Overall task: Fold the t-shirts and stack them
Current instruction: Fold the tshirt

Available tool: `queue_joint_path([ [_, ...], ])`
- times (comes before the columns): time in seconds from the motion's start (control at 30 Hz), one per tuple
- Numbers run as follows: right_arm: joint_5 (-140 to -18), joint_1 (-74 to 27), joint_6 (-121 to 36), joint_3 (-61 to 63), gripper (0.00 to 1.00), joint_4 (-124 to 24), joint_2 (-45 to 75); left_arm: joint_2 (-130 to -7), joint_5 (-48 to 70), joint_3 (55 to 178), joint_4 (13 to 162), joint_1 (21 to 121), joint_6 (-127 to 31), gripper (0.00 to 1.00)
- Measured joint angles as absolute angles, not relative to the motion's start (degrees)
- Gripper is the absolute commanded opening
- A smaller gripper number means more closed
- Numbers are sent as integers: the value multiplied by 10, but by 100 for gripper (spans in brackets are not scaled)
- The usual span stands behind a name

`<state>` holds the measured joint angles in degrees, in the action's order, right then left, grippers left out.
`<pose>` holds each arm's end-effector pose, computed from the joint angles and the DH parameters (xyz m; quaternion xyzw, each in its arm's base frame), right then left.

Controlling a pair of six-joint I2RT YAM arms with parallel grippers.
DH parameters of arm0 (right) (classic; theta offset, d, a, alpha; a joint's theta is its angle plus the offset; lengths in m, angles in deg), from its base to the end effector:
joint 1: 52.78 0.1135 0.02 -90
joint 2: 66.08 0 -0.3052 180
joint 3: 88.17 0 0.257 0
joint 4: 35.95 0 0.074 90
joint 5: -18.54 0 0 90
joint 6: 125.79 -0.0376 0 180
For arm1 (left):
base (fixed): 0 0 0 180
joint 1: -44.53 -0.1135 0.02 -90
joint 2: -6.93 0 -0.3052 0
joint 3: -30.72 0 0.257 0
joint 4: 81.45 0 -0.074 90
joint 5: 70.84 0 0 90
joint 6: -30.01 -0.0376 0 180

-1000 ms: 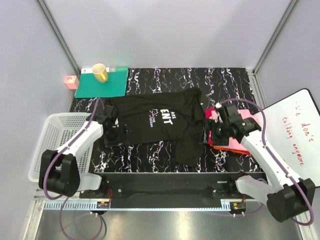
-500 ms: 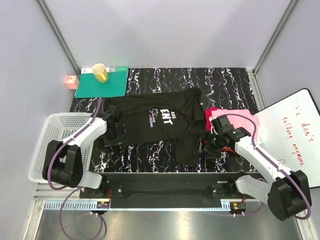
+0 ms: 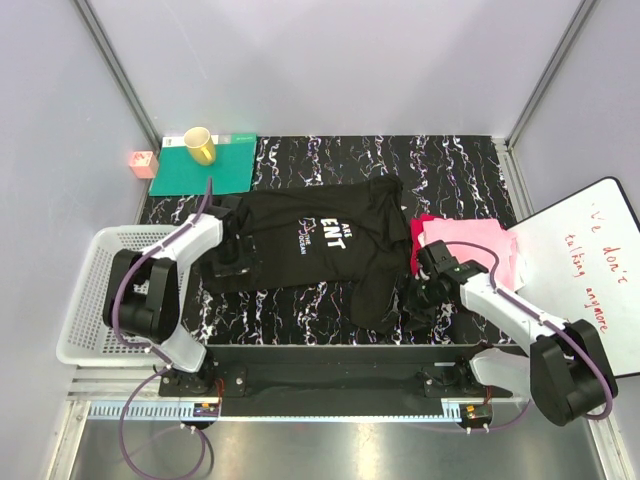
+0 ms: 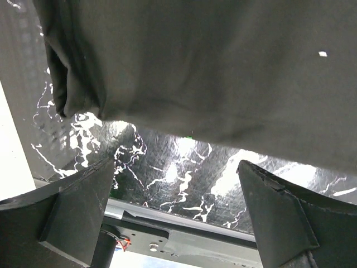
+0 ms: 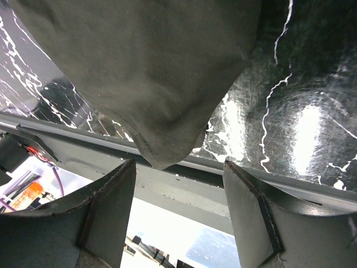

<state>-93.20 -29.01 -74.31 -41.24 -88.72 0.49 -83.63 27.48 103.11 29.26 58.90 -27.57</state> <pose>0.1533 0.0827 0.2033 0.0960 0.9662 0.2372 0.0321 0.2649 -0.0623 0.2274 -0.1580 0.9845 0.0578 0.0491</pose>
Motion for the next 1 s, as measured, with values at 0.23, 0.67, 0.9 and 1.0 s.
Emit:
queue_joint_path([
  [0.23,-951,-284,-742,-416,58,-879,33,-875,276,1035,292,557,-283,92],
  [0.67,-961,-265,-740,-415,12,-861,83,-924,292,1045,286,544,-307,91],
  [0.9,-961,-265,-733,-395,11,-859,90,-958,293,1072,272,542,-318,7],
  [1.0,-960,-265,-730,-377,11,-859,90,-980,299,1083,274,542,-325,0],
])
